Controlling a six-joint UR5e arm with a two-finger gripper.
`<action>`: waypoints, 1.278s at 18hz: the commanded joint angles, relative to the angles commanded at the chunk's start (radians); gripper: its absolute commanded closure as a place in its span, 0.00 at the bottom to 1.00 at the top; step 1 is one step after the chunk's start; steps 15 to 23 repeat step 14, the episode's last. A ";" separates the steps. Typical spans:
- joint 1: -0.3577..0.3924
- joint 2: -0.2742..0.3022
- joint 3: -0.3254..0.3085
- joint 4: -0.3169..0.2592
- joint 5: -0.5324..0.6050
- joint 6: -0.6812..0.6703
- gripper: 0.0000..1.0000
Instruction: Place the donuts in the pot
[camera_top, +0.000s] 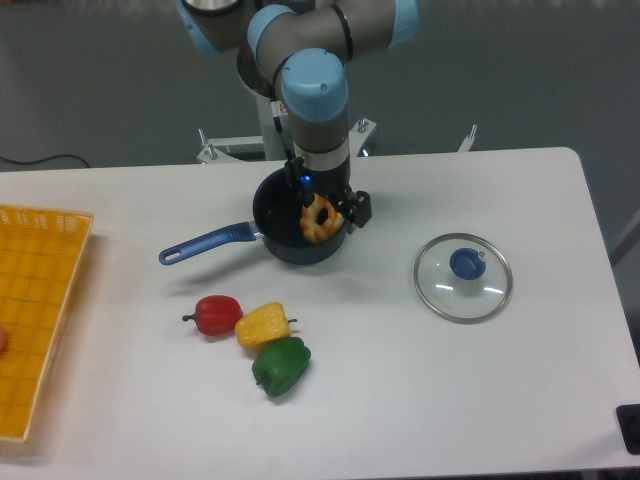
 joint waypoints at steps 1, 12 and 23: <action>-0.002 -0.021 0.029 -0.023 0.017 0.006 0.00; 0.075 -0.183 0.241 -0.066 0.025 0.188 0.00; 0.097 -0.196 0.261 -0.066 0.025 0.238 0.00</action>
